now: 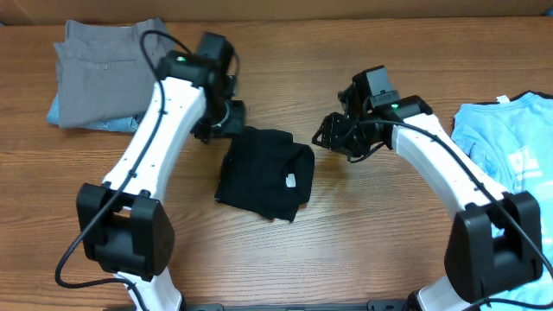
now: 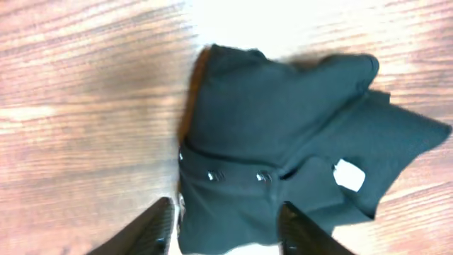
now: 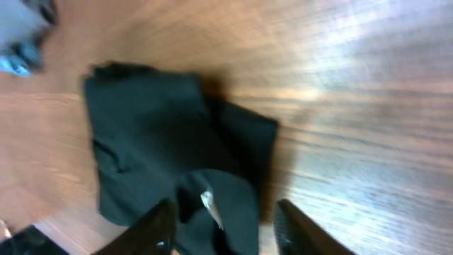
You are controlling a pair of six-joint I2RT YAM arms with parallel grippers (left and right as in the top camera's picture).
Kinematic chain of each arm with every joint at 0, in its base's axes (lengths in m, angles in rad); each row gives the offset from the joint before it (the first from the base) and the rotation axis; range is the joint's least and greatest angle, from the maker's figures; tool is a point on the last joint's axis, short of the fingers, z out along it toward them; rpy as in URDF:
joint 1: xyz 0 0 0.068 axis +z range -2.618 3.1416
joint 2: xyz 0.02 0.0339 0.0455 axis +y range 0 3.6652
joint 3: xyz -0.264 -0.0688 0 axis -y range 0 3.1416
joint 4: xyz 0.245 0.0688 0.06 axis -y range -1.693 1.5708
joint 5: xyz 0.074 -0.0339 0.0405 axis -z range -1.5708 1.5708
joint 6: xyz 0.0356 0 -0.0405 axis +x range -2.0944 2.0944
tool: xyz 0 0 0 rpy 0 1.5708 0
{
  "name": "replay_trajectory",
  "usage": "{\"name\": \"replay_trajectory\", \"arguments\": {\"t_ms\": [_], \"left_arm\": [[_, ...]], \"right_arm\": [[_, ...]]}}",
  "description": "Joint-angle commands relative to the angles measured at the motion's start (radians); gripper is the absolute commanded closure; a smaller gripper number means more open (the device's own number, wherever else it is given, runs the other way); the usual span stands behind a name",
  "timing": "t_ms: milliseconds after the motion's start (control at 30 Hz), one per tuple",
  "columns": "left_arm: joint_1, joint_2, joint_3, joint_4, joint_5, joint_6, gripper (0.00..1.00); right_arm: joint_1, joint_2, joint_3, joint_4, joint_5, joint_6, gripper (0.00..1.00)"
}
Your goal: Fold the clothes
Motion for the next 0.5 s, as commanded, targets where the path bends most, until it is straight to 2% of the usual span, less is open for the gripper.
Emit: {"name": "replay_trajectory", "arguments": {"t_ms": [0, 133, 233, 300, 367, 467], "left_arm": [[0.025, -0.005, -0.083, 0.042, 0.145, 0.093, 0.63], [0.031, -0.005, -0.199, 0.087, 0.199, 0.113, 0.69], [0.031, -0.005, -0.273, 0.126, 0.229, 0.113, 0.65], [0.031, -0.005, -0.316, 0.156, 0.234, 0.113, 0.61], [0.031, -0.005, -0.349, 0.177, 0.236, 0.112, 0.60], [0.031, -0.005, -0.378, 0.189, 0.236, 0.113, 0.59]], "right_arm": [[0.025, 0.000, 0.013, 0.047, -0.006, -0.042, 0.44], [0.068, 0.042, 0.012, 0.086, -0.004, -0.012, 0.44], [0.096, 0.074, 0.012, 0.087, -0.002, 0.012, 0.45], [0.103, 0.085, 0.012, 0.105, 0.000, 0.016, 0.50], [0.103, 0.087, 0.012, 0.125, 0.037, 0.052, 0.58], [0.086, 0.087, 0.013, 0.133, 0.097, 0.103, 0.83]]}}
